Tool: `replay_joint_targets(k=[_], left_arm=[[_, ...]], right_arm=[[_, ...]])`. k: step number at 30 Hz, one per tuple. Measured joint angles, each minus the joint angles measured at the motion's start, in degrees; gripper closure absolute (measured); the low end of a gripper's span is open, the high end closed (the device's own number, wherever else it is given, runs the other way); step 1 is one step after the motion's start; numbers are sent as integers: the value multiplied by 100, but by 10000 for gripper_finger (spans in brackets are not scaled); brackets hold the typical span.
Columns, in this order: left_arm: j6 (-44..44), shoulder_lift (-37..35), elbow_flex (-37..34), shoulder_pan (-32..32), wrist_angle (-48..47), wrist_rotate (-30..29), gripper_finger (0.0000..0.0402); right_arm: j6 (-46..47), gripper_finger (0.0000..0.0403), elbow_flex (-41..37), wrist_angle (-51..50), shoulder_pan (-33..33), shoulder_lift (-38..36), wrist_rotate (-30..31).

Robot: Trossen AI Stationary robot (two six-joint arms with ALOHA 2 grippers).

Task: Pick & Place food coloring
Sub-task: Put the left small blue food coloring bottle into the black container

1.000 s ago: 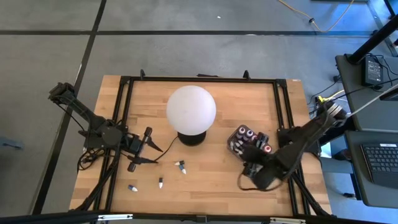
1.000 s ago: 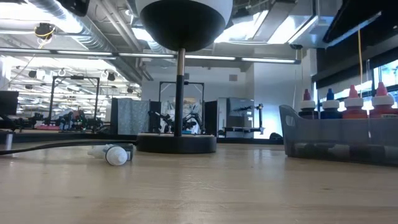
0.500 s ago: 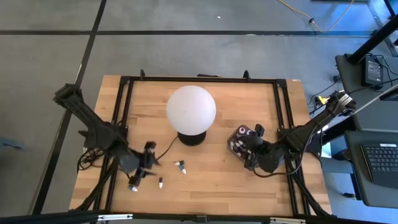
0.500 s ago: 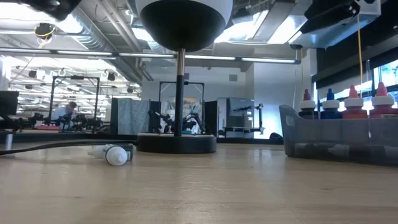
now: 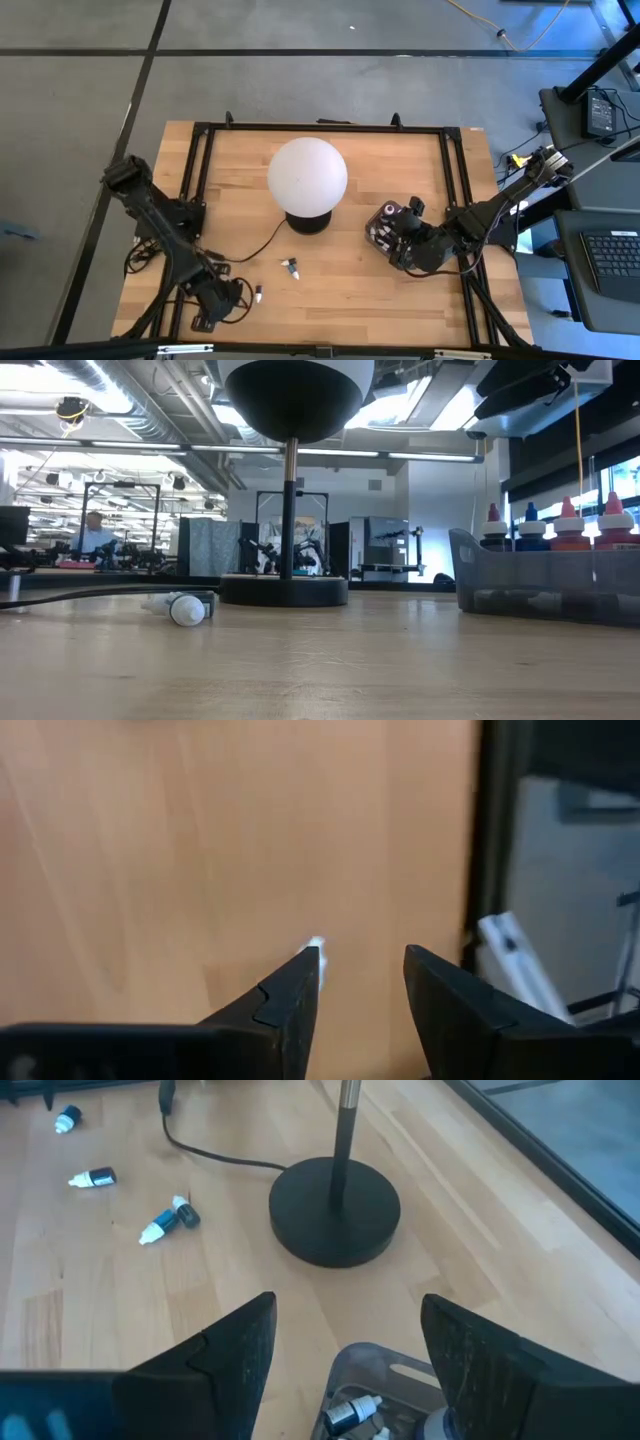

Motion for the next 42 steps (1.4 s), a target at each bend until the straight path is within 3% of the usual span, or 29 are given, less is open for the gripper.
replay_joint_targets(k=[8,19,27,30,37,42], left_arm=[[-148,542,0,-314,-350,-39,274],[383,1182,37,-344,-514,-27,275],[380,1012,-2,-118,-493,3,332],[372,899,-13,17,-423,-123,335],[413,464,-13,495,501,-216,335],[890,117,-11,967,1531,-1062,331]], right_arm=[[-138,152,0,-2,0,0,-11],[-175,152,0,-4,0,2,-11],[-299,152,0,-2,0,4,-35],[-297,152,0,-2,0,4,-41],[-299,152,0,-1,0,4,-52],[-317,152,0,4,0,4,-55]])
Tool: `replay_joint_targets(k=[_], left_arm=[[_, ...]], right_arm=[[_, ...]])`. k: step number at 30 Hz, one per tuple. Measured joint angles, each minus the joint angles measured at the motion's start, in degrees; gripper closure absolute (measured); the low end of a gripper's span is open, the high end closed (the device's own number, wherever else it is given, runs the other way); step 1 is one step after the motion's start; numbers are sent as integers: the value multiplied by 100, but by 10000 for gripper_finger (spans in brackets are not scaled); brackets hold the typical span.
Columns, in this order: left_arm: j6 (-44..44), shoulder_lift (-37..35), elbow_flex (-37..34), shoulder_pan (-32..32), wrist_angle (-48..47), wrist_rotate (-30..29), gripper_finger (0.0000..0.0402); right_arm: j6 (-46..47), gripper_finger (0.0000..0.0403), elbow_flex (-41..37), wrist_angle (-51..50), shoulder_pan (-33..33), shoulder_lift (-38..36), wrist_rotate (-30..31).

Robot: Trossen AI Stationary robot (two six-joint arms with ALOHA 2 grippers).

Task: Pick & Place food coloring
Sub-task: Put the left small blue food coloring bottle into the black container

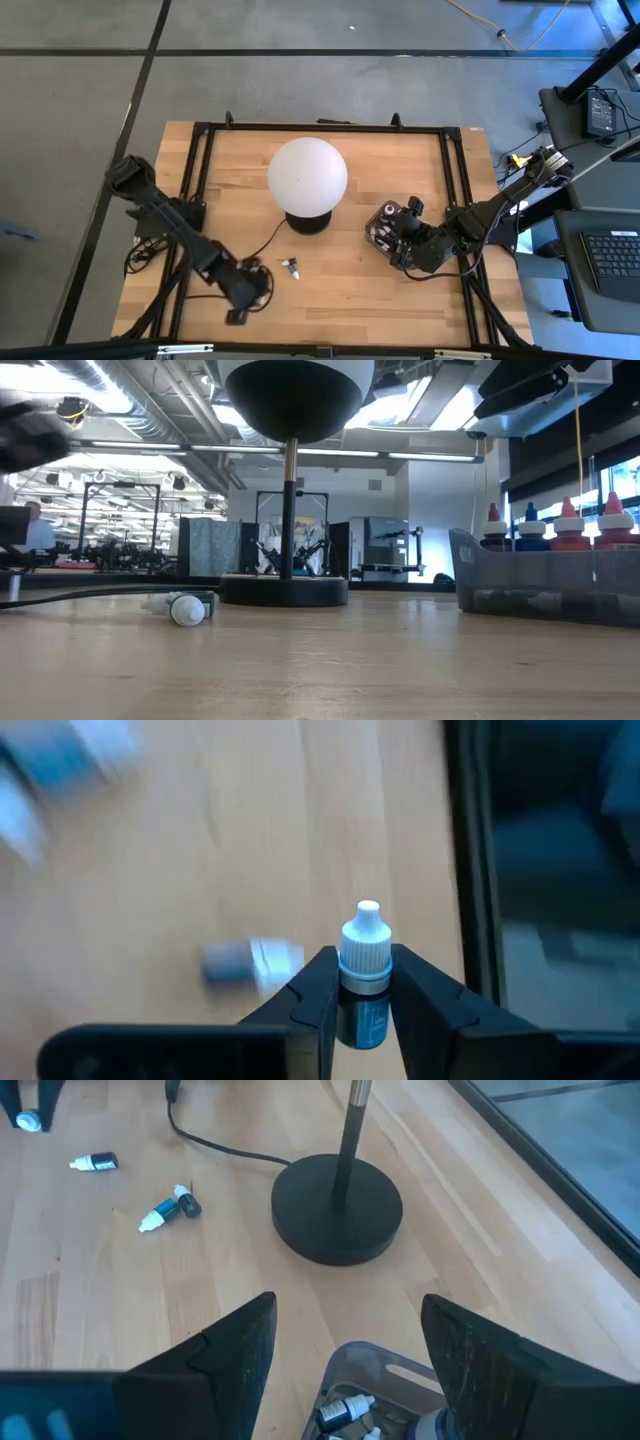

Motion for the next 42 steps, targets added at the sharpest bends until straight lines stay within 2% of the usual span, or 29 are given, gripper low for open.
replay_joint_targets(k=[3,6,11,15,19,23,27,31,36,42], left_arm=[[758,-110,0,371,628,-577,330],[1727,-121,0,744,1480,-865,330],[3275,42,9,1293,3324,-953,326],[4302,247,13,1600,4524,-930,323],[5143,489,13,1865,5411,-878,324],[5438,768,11,2112,6339,-263,323],[5519,909,11,2258,6501,264,321],[5707,985,11,2309,6524,410,323],[5793,985,11,2311,6570,279,321],[5796,981,11,2311,6606,238,324]], right_arm=[[6,152,0,59,0,0,0],[-112,152,0,339,0,63,-6],[-1314,152,0,1252,2,499,-258],[-2456,152,0,2172,2,901,-576],[-3485,152,0,2836,2,1228,-1195],[-4243,152,2,3635,4,1562,-1364],[-4487,152,2,4147,-30,1723,-1318],[-4305,152,0,4612,-124,1724,-1286],[-3987,152,2,4806,-354,1738,-2021],[-3724,161,2,4825,-583,1768,-2506]])
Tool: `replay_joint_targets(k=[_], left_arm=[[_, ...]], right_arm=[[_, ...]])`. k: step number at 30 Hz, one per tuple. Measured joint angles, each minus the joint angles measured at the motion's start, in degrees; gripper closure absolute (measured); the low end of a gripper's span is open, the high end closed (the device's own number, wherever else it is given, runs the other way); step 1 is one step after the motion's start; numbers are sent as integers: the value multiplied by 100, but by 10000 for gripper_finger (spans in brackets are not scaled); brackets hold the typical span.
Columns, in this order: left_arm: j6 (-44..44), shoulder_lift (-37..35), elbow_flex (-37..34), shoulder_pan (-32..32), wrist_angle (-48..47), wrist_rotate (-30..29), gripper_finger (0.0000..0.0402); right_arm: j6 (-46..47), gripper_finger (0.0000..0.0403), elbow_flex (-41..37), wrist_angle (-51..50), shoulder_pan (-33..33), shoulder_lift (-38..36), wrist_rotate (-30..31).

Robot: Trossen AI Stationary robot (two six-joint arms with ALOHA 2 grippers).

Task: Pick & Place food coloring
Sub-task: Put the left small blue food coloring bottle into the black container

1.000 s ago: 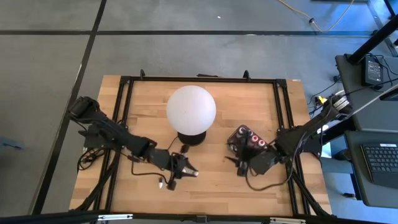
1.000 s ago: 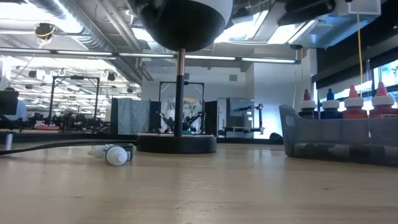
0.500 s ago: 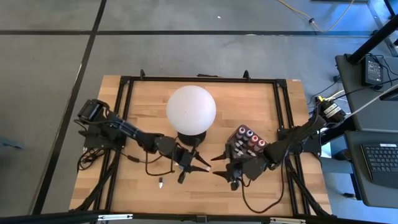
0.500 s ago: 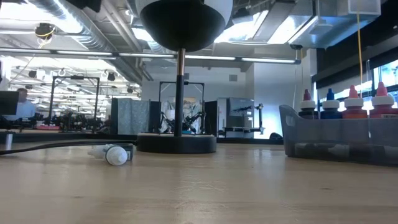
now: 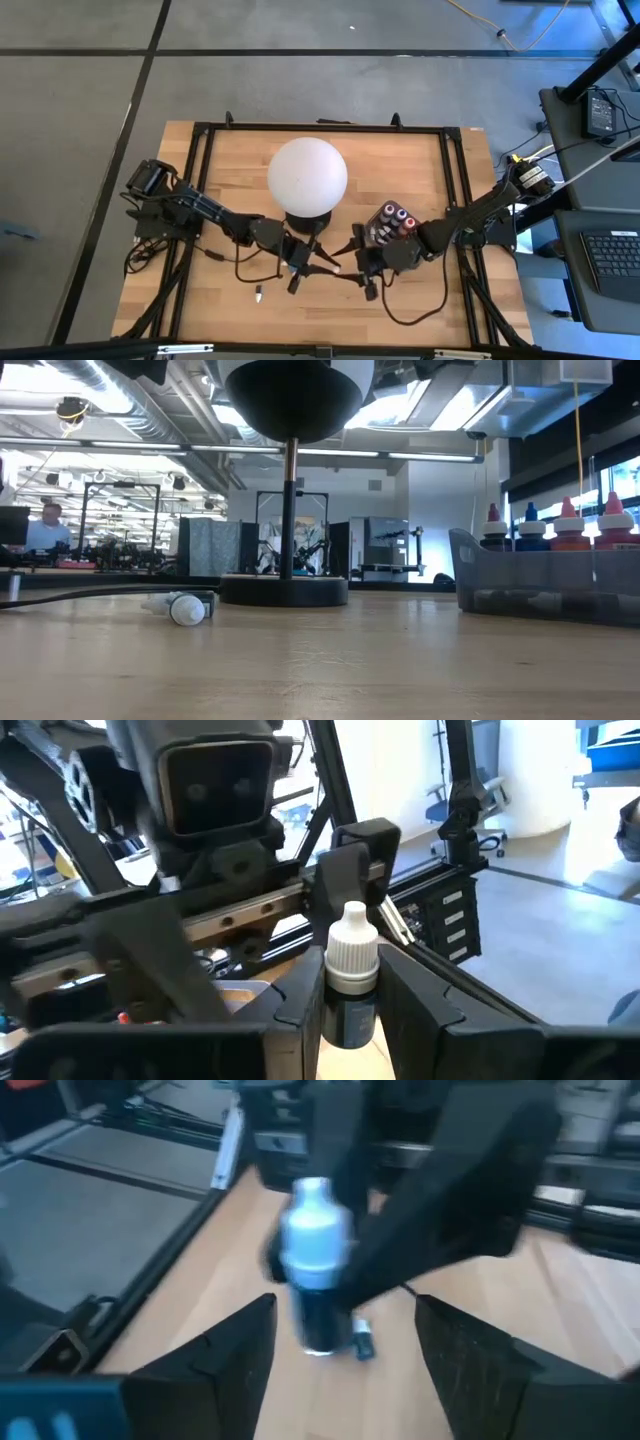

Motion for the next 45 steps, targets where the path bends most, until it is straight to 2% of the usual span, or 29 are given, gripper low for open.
replay_joint_targets(k=[4,13,17,24,32,40,45], left_arm=[[0,0,0,0,-2,-31,322],[-1,0,0,-4,-34,-32,318],[-2,-2,0,-4,-47,-28,316],[-2,-2,0,-4,-61,-33,307],[-58,-2,0,2,-297,-102,305],[-151,-225,-2,-92,-962,-691,242],[-362,-593,-2,-296,-1996,-1166,207]], right_arm=[[8,193,0,20,-17,0,-233],[-9,298,0,-18,-18,0,-253],[-11,325,0,-23,-18,0,-259],[24,312,0,-30,-18,0,-259],[383,320,2,-364,-20,-5,-247],[1026,320,3,-886,-18,-11,-263],[2058,320,401,-2498,-15,-35,-259]])
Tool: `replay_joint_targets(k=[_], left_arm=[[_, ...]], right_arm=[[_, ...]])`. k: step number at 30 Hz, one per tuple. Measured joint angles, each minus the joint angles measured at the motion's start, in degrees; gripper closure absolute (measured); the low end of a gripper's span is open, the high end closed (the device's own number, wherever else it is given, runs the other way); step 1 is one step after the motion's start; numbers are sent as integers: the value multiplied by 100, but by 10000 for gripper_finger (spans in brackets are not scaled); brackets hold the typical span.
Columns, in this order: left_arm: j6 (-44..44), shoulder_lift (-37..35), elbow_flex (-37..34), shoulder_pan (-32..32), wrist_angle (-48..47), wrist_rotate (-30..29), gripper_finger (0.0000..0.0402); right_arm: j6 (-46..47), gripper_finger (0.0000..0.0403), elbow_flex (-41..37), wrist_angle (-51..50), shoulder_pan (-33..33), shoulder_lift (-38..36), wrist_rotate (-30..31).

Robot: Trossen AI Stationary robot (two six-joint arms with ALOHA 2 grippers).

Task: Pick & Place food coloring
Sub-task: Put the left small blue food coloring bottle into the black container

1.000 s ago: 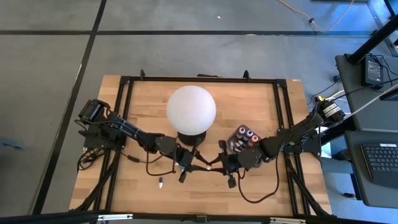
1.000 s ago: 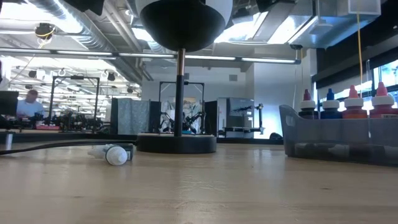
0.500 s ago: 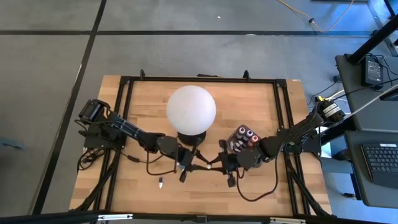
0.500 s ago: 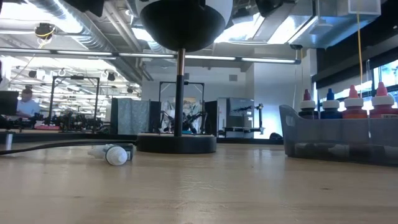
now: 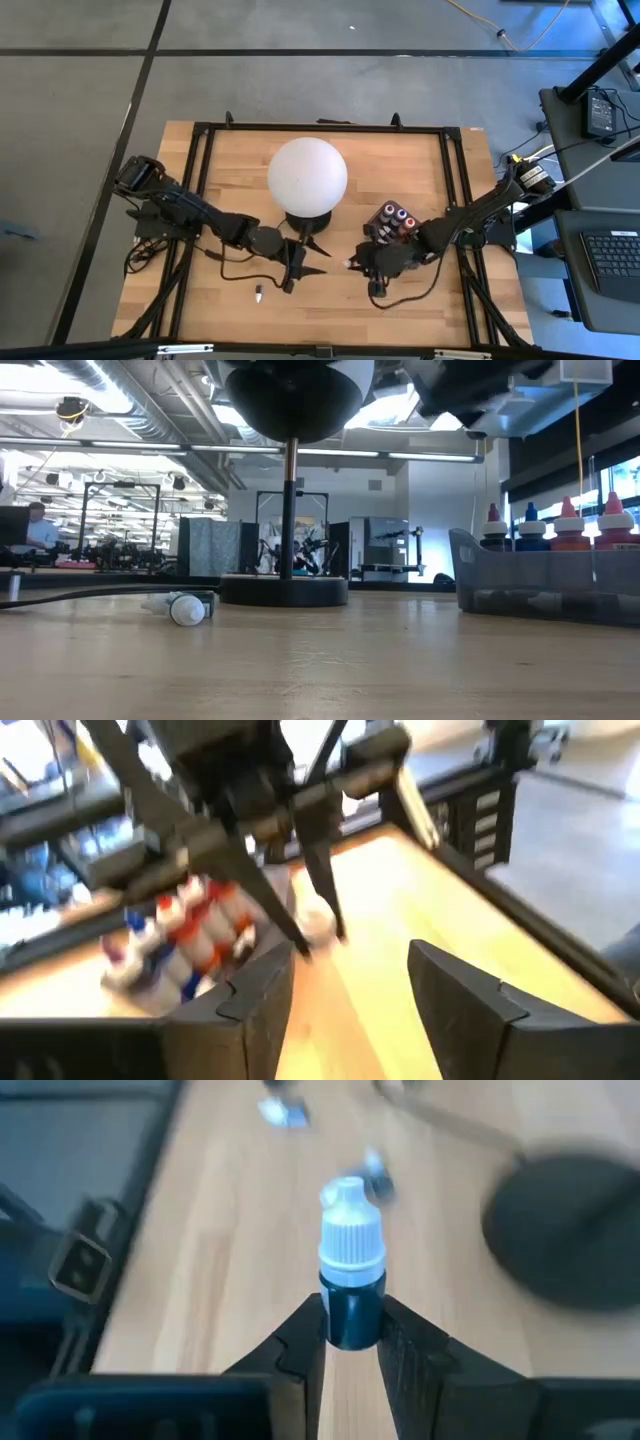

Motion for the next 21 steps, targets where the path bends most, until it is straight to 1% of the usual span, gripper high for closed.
replay_joint_targets(k=[3,5,8,10,12,14,17,21], left_arm=[[-547,-143,-1,-108,-688,-165,198],[-985,-196,1,-170,-1069,-162,194],[-1600,-224,1,-254,-1646,-154,195],[-2052,-224,-1,-305,-2037,-148,197],[-2416,-224,1,-343,-2418,-149,199],[-2773,-224,-1,-373,-2779,-146,201],[-3370,-224,-1,-395,-3115,-91,201],[-4322,-224,-1,-384,-3741,576,202]], right_arm=[[686,320,365,-1298,2,0,82],[1205,320,624,-2180,2,0,271],[2318,320,889,-3507,2,-8,493],[3037,320,873,-4057,-1,-7,492],[3638,320,745,-4392,-3,-7,494],[4102,320,542,-4506,-31,-7,479],[4413,320,249,-4416,-53,-2,418],[4411,320,-77,-3900,-73,20,97]])
